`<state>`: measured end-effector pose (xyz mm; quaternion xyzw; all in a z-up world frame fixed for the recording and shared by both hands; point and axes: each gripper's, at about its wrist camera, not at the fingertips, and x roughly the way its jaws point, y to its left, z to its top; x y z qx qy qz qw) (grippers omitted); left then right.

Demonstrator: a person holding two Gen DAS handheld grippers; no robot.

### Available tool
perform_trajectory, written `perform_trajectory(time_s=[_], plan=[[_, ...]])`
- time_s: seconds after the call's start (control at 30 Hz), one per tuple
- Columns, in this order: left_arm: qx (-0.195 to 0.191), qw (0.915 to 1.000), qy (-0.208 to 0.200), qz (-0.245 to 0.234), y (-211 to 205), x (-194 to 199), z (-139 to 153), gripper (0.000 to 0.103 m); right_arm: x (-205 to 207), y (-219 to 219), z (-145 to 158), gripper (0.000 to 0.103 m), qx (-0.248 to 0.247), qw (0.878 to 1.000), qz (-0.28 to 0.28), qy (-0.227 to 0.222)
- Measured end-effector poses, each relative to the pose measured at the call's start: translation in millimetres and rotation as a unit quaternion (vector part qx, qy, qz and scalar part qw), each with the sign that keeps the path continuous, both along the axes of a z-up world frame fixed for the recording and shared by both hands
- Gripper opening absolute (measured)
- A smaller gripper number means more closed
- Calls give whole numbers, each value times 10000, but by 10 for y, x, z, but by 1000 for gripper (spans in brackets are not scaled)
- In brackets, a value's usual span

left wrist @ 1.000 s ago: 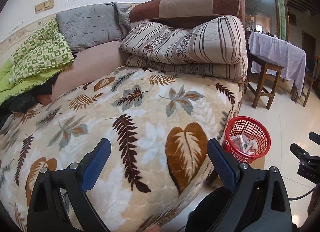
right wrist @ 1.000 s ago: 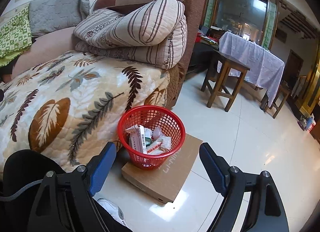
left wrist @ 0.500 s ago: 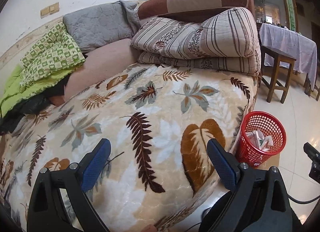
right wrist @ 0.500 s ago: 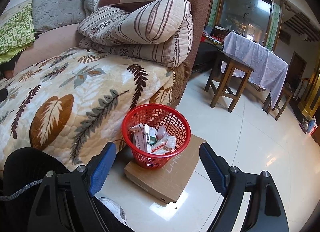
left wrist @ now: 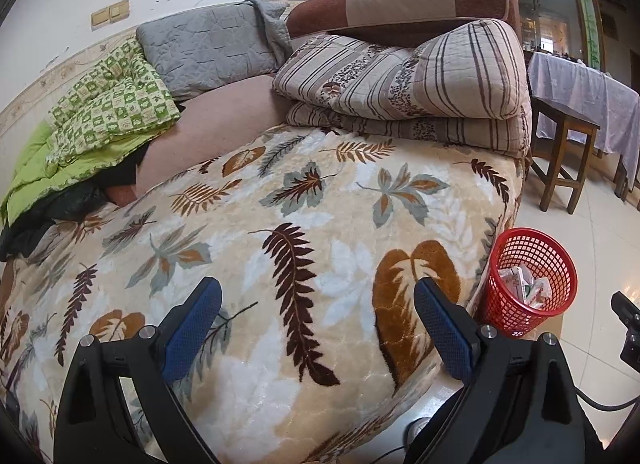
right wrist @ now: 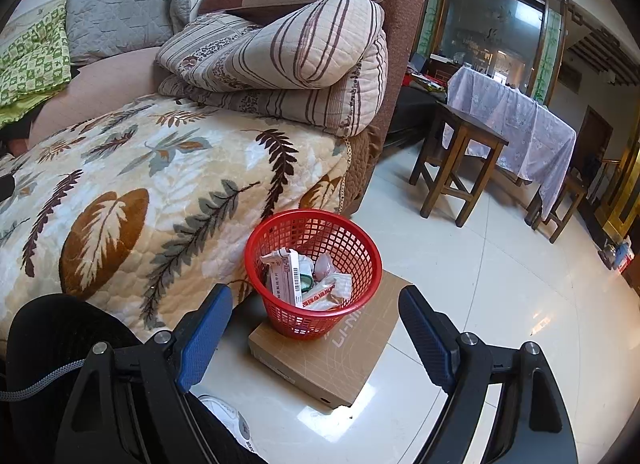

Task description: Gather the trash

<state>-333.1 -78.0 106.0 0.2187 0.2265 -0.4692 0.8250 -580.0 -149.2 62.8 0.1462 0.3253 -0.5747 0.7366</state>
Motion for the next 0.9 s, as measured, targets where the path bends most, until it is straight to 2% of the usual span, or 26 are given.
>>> perform_trajectory(time_s=[0.17,0.9], plan=[[7,9999,118,33,12,53,-11,96,8,7,-1,88,6,10000,1,11],[63,9998,165,42,14,99,-46,96,30,-1,-39,88,36,10000,26,40]])
